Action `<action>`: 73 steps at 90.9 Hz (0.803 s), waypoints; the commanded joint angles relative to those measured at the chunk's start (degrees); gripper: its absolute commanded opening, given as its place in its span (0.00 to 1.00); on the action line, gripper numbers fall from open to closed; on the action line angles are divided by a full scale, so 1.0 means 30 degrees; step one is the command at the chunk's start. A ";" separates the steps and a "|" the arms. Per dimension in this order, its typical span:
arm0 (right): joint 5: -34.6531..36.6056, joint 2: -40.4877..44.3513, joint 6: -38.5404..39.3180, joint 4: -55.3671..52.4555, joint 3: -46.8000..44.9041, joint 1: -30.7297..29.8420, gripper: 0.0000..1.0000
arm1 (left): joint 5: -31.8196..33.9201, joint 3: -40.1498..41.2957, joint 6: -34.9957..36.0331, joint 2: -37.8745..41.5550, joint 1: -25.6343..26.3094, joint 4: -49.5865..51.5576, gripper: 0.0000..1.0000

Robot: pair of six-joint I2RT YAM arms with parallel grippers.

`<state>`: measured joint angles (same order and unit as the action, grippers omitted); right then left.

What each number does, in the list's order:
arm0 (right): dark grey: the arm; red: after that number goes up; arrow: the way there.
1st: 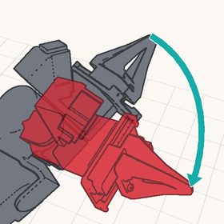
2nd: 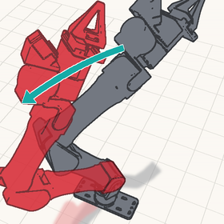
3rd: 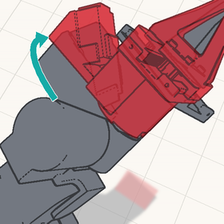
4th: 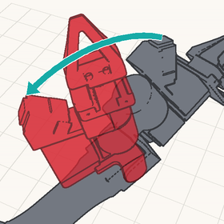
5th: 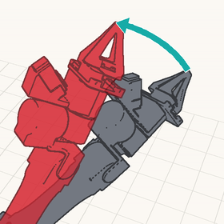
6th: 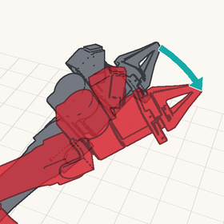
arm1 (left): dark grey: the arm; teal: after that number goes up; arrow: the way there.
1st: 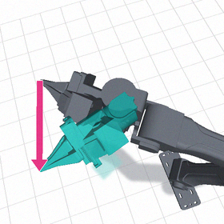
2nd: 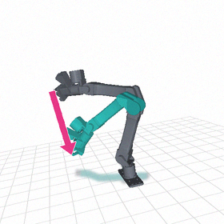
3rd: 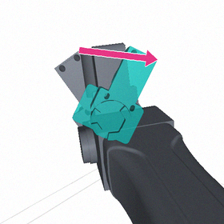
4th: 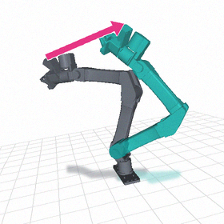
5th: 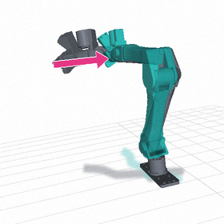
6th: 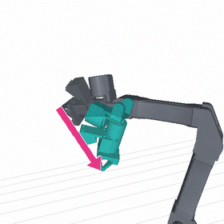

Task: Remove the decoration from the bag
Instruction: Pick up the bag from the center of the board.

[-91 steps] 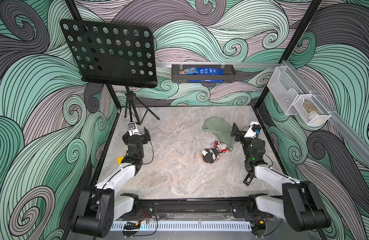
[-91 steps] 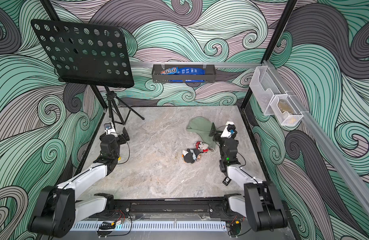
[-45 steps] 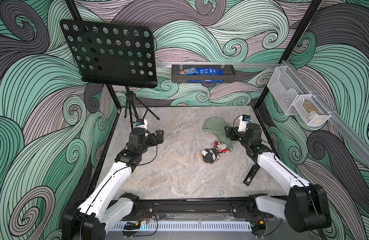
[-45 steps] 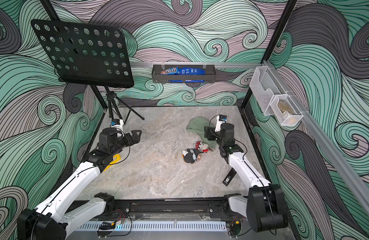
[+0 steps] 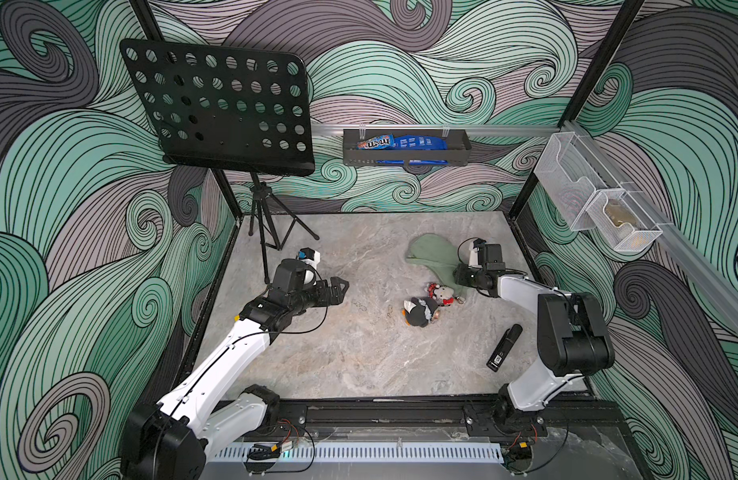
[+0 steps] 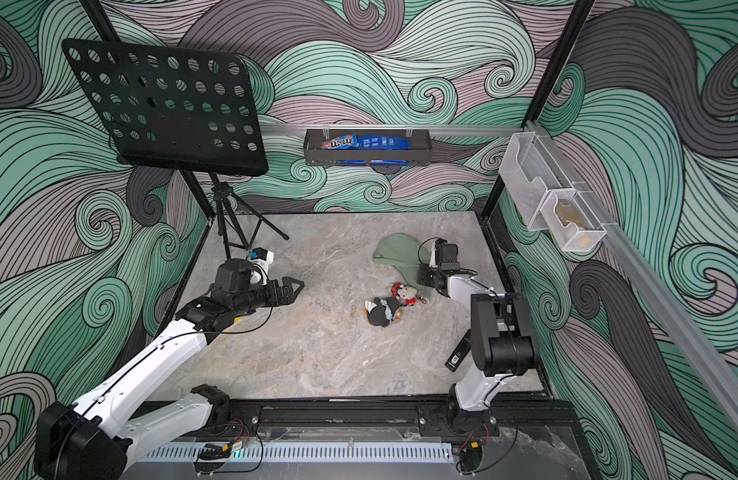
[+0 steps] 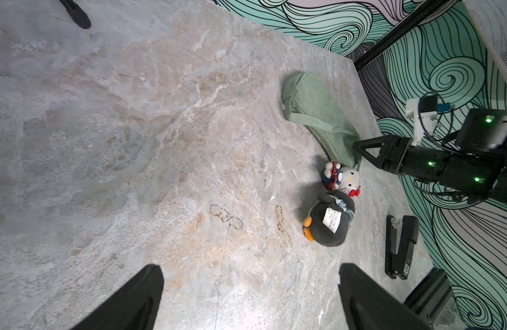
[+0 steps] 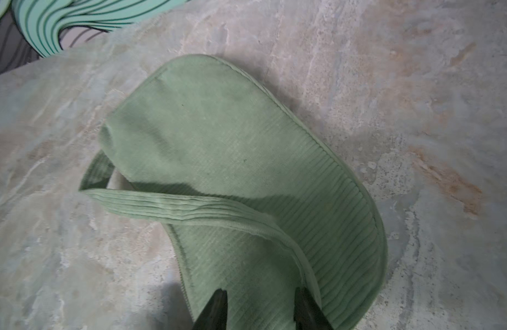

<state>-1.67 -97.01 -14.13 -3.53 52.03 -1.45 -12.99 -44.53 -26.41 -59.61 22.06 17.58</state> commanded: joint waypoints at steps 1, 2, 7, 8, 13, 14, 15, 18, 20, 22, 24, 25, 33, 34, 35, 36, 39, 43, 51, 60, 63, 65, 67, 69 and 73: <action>0.1074 -0.0428 0.0096 -0.0426 0.0732 0.0072 0.43 | -0.0843 -0.0788 0.0324 -0.0168 0.0200 0.0322 0.99; 0.1124 -0.0466 0.0103 -0.0460 0.0762 0.0059 0.43 | -0.0849 -0.0794 0.0316 -0.0168 0.0202 0.0307 0.99; 0.1226 -0.0679 0.0139 -0.0511 0.0837 0.0045 0.43 | -0.0854 -0.0782 0.0279 -0.0147 0.0226 0.0244 0.98; 0.1214 -0.0694 0.0154 -0.0502 0.0843 0.0060 0.43 | -0.0854 -0.0761 0.0279 -0.0157 0.0229 0.0238 0.98; 0.1247 -0.0745 0.0140 -0.0599 0.0843 0.0050 0.42 | -0.0876 -0.0767 0.0244 -0.0088 0.0233 0.0245 0.99; 0.1283 -0.0727 0.0155 -0.0663 0.0861 0.0062 0.42 | -0.0880 -0.0769 0.0247 -0.0069 0.0248 0.0268 0.98; 0.1316 -0.0733 0.0147 -0.0710 0.0870 0.0068 0.43 | -0.0882 -0.0784 0.0248 -0.0060 0.0255 0.0279 0.98; 0.1483 -0.0658 0.0144 -0.0762 0.0863 0.0059 0.44 | -0.0905 -0.0750 0.0253 -0.0004 0.0261 0.0315 0.99; 0.1617 -0.0572 0.0156 -0.0729 0.0809 0.0056 0.45 | -0.0911 -0.0744 0.0258 0.0035 0.0262 0.0341 0.99; 0.1767 -0.0521 0.0122 -0.0721 0.0759 0.0062 0.48 | -0.0912 -0.0742 0.0237 0.0081 0.0262 0.0369 0.98; 0.1900 -0.0450 0.0121 -0.0733 0.0717 0.0064 0.52 | -0.0913 -0.0742 0.0247 0.0114 0.0262 0.0369 0.99; 0.1961 -0.0389 0.0116 -0.0745 0.0725 0.0069 0.54 | -0.0913 -0.0742 0.0234 0.0120 0.0277 0.0374 0.99; 0.2264 -0.0057 0.0111 -0.0775 0.0664 0.0053 0.63 | -0.0958 -0.0638 0.0178 0.0242 0.0327 0.0359 0.99; 0.2334 -0.0017 0.0125 -0.0751 0.0640 0.0035 0.63 | -0.0965 -0.0646 0.0155 0.0257 0.0339 0.0354 0.99; 0.2383 0.0032 0.0118 -0.0725 0.0598 0.0025 0.64 | -0.0953 -0.0650 0.0159 0.0250 0.0344 0.0337 0.98; 0.2422 0.0057 0.0114 -0.0682 0.0563 0.0020 0.64 | -0.0962 -0.0622 0.0160 0.0246 0.0377 0.0343 0.98; 0.2578 0.0181 0.0129 -0.0572 0.0448 0.0024 0.64 | -0.0970 -0.0591 0.0162 0.0214 0.0397 0.0312 0.98; 0.2866 0.0269 0.0158 -0.0421 0.0270 0.0016 0.64 | -0.0971 -0.0554 0.0160 0.0131 0.0436 0.0203 0.98; 0.2856 0.0186 0.0071 -0.0158 -0.0016 0.0029 0.63 | -0.1015 -0.0386 0.0132 -0.0049 0.0491 0.0052 0.99; 0.2993 -0.0208 0.0003 -0.0399 0.0207 -0.0015 0.61 | -0.1127 -0.0309 0.0117 -0.0238 0.0524 -0.0093 0.98; 0.3147 -0.0266 -0.0013 -0.0401 0.0224 -0.0069 0.61 | -0.1181 -0.0318 0.0113 -0.0275 0.0526 -0.0123 0.99; 0.3168 -0.0254 -0.0015 -0.0316 0.0181 -0.0086 0.60 | -0.1200 -0.0321 0.0128 -0.0297 0.0526 -0.0120 0.98; 0.3195 -0.0244 -0.0031 -0.0288 0.0155 -0.0076 0.60 | -0.1204 -0.0336 0.0124 -0.0310 0.0526 -0.0119 0.98; 0.3216 -0.0183 -0.0057 -0.0332 0.0171 -0.0088 0.60 | -0.1205 -0.0354 0.0131 -0.0313 0.0541 -0.0119 0.98; 0.2928 -0.0054 -0.0037 -0.0311 0.0181 -0.0075 0.60 | -0.1206 -0.0347 0.0129 -0.0297 0.0554 -0.0148 0.98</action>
<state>6.22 -97.51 -14.11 -4.86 52.80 -1.58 -15.59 -44.53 -26.41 -60.10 23.35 17.69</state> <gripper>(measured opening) 0.605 0.985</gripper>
